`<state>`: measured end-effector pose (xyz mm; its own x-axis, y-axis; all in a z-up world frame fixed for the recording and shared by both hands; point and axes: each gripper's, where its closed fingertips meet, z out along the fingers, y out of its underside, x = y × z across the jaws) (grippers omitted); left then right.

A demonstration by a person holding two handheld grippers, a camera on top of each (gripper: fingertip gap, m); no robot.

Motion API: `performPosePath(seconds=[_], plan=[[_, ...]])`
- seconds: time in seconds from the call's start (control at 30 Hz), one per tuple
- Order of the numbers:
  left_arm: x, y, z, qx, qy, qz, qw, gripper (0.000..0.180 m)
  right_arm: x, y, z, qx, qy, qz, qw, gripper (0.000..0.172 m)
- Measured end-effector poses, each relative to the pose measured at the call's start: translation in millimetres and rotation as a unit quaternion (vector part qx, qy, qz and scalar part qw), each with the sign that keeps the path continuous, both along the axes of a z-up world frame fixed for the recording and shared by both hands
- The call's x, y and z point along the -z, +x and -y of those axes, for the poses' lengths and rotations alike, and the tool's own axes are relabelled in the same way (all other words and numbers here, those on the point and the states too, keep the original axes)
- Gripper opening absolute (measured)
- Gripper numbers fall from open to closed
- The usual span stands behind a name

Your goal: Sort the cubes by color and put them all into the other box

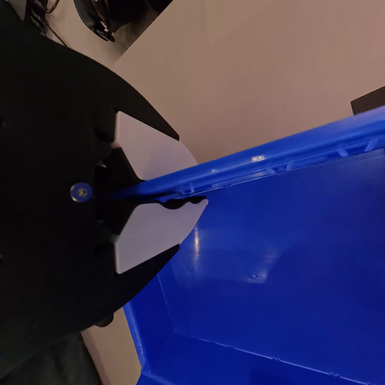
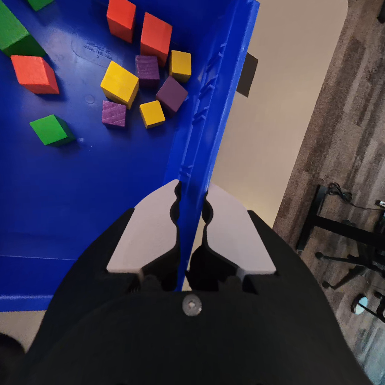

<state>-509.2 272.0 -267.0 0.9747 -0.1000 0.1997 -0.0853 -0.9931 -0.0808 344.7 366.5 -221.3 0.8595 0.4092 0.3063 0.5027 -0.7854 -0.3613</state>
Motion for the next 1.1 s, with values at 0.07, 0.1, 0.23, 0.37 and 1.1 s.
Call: performPosePath(seconds=[0.07, 0.1, 0.23, 0.37, 1.1], plan=[[0, 0, 1, -0.002, 0.002, 0.014, 1.000, 0.007, 0, -1, 0, -0.013, -0.002, -0.024, 1.000, 0.015], [0, -1, 3, -0.002, -0.001, 0.018, 1.000, 0.007, 0, -2, -1, -0.015, -0.001, -0.035, 0.999, 0.014], [1, 1, 19, 0.004, -0.027, 0.025, 0.999, 0.006, -1, -6, -3, -0.041, -0.014, -0.077, 0.996, 0.009], [1, -1, 21, 0.017, -0.028, 0.023, 0.999, 0.004, -1, -13, -5, -0.084, -0.038, -0.109, 0.990, 0.006], [-60, 27, 63, 0.081, 0.043, -0.025, 0.995, 0.004, 0, -85, 15, -0.486, -0.103, -0.066, 0.865, 0.006]])
